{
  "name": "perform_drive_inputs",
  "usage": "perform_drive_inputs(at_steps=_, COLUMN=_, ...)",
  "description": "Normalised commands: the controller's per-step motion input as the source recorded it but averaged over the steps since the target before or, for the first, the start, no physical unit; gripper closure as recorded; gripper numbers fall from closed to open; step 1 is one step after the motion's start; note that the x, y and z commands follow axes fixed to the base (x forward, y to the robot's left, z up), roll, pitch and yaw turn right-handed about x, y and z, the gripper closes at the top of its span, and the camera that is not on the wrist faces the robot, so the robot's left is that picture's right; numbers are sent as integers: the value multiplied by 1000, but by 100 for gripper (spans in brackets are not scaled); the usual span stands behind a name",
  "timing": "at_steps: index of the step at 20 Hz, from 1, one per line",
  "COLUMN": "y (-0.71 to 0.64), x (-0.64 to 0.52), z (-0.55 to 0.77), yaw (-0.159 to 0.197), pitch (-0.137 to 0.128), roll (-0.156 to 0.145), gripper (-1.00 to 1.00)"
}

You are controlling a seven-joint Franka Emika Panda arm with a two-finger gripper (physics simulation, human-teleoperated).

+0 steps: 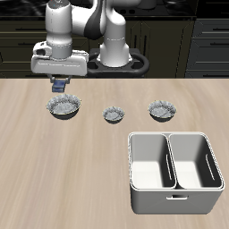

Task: Place the cream cheese in the largest bowl

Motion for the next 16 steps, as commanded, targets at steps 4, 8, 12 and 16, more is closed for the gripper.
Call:
perform_drive_inputs(at_steps=4, y=22, x=41, z=-208, yaw=-2, pitch=30, roll=-5, gripper=100)
perform_drive_inputs(at_steps=8, y=20, x=-38, z=-246, yaw=6, pitch=27, roll=2, gripper=100)
perform_drive_inputs(at_steps=12, y=-53, x=-41, z=-309, yaw=25, pitch=59, roll=-20, gripper=100)
perform_drive_inputs(at_steps=16, y=-1, x=-3, z=-300, yaw=34, pitch=66, roll=-2, gripper=100)
